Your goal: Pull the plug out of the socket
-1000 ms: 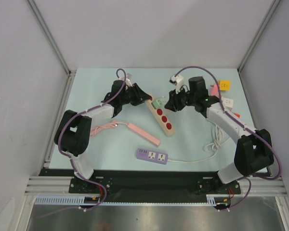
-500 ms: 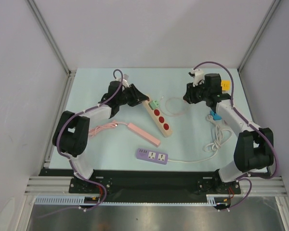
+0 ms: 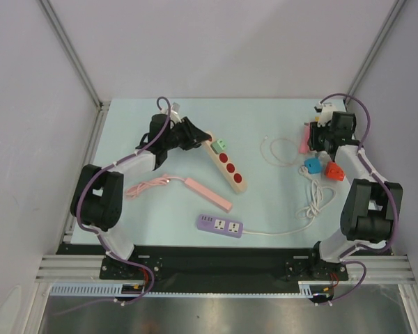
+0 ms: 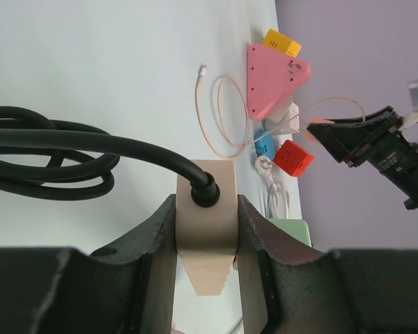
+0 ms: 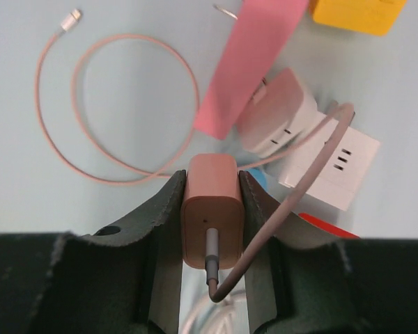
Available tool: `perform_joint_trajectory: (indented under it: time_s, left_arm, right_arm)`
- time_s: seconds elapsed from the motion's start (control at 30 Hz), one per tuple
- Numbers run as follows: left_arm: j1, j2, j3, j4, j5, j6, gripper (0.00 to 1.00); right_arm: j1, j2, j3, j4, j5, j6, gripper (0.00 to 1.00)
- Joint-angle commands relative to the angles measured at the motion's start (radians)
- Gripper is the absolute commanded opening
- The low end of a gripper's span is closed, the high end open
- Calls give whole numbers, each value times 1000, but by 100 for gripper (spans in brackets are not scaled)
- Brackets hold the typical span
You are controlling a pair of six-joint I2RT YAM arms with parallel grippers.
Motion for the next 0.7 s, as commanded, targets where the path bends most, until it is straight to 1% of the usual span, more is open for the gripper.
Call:
perform_joint_trajectory:
  time_s: [0.0, 0.07, 0.13, 0.2, 0.23, 0.3, 0.33, 0.4, 0.43, 0.63, 0.67]
  left_arm:
    - [6, -85, 28, 84, 53, 2, 0]
    - [6, -90, 31, 75, 59, 4, 0]
    - [9, -102, 35, 54, 63, 18, 0]
    - [9, -111, 32, 43, 66, 30, 0]
    - [12, -120, 31, 34, 67, 35, 0]
    - [14, -128, 22, 30, 70, 41, 0]
    - [15, -134, 20, 30, 75, 42, 0]
    - [14, -140, 12, 27, 81, 47, 0]
    - [15, -142, 5, 30, 82, 47, 0]
    - [18, -160, -11, 24, 95, 61, 0]
    - [18, -162, -12, 24, 99, 62, 0]
  right_arm:
    - [-32, 52, 10, -44, -44, -84, 0]
    - [-39, 72, 7, -60, -54, -110, 2]
    - [-58, 113, 8, -81, -66, -129, 11]
    - [-67, 141, 10, -92, -72, -136, 16]
    - [-70, 153, 16, -97, -72, -142, 21]
    - [-76, 172, 21, -100, -72, -146, 27]
    - [-79, 176, 22, -101, -74, -152, 33]
    - [-84, 187, 42, -123, -84, -161, 39]
    - [-89, 186, 48, -133, -89, -165, 45]
    - [-112, 120, 80, -176, -107, -196, 67]
    - [-119, 97, 84, -192, -110, -202, 69]
